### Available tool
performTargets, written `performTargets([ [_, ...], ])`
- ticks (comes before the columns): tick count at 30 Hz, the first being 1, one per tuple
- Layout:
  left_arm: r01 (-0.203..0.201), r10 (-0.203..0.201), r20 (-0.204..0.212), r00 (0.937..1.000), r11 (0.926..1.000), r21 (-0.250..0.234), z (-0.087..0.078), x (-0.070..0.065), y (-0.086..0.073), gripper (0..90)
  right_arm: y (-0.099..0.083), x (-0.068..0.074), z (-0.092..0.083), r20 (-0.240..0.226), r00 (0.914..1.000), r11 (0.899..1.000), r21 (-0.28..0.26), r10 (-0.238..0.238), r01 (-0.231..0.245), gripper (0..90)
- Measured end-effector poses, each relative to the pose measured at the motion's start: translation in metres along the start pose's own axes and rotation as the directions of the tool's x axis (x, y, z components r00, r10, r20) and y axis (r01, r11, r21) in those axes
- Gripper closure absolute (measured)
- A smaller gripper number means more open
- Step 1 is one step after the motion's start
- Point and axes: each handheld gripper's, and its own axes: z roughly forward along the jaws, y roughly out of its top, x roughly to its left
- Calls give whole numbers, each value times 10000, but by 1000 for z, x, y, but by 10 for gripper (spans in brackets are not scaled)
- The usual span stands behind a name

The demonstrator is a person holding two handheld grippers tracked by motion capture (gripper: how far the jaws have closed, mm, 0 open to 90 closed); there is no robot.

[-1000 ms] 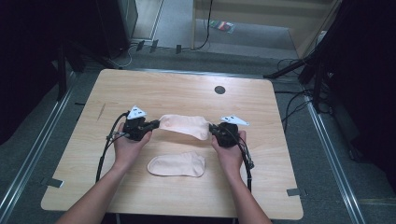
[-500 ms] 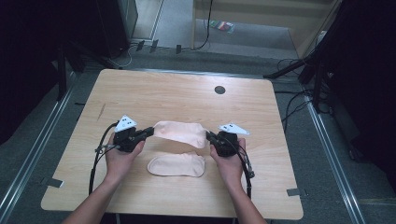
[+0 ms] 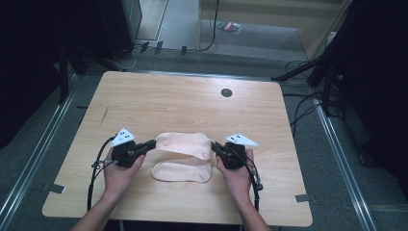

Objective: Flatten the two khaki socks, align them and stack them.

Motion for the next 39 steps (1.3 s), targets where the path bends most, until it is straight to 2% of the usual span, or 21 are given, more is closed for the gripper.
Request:
performTargets([
  [11,-277,277,12,9996,9994,216,-13,-8,-13,900,-11,7,-13,-184,9998,9999,75,-125,127,881],
  [18,-190,187,123,9997,9995,249,-19,-12,-18,900,-16,11,-21,-240,9996,9998,87,-176,178,881],
  [23,-334,330,93,9994,9988,370,-24,-16,-27,900,-21,15,-27,-291,9994,9996,169,-208,213,881],
  [26,-300,297,90,9995,9989,351,-24,-16,-30,900,-22,15,-27,-282,9992,9995,169,-265,270,881],
  [30,-187,181,152,9997,9990,416,-21,-14,-36,900,-27,16,-27,-337,9994,9999,109,-56,59,881],
  [33,-115,105,190,9998,9986,515,-17,-13,-40,900,-28,20,-28,-280,9993,9996,125,-252,255,881],
  [39,-199,194,101,9998,9985,516,-19,-14,-42,900,-31,19,-27,-298,9994,9997,174,-148,154,880],
])
